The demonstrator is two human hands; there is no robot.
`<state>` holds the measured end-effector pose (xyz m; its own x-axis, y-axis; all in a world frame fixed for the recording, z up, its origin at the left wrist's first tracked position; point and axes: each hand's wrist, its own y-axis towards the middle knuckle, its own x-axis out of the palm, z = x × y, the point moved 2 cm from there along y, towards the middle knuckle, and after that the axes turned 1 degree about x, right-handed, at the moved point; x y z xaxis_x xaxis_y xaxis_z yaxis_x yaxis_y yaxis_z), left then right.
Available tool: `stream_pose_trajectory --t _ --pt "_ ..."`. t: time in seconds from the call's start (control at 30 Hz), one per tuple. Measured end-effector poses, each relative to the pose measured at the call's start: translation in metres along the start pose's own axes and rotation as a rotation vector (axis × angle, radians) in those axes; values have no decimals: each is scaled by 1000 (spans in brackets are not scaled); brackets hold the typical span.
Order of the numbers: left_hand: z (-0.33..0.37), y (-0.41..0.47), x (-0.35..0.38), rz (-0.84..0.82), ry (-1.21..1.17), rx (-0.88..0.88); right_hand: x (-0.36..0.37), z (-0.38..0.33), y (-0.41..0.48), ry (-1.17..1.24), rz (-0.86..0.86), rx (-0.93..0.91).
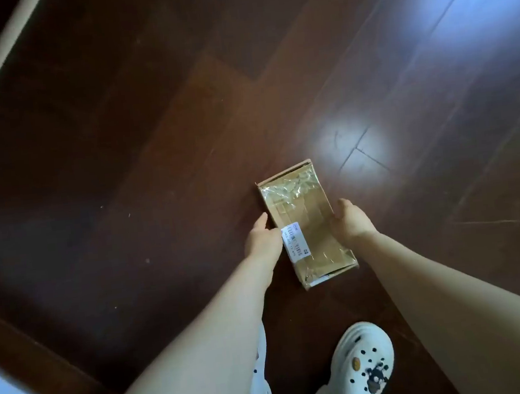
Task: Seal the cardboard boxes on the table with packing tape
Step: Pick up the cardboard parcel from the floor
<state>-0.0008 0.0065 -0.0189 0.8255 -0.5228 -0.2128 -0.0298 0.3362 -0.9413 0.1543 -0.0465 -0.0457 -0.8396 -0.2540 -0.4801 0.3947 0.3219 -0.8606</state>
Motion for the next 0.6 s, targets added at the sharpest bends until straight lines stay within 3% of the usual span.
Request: stream_pose_trajectory --t 0.37,0.6 --pt "-6 36 28 -19 -31 -56 22 10 26 46 -47 -4" --pt "4 4 21 75 -110 -89 4 10 -8 138 5 -43"
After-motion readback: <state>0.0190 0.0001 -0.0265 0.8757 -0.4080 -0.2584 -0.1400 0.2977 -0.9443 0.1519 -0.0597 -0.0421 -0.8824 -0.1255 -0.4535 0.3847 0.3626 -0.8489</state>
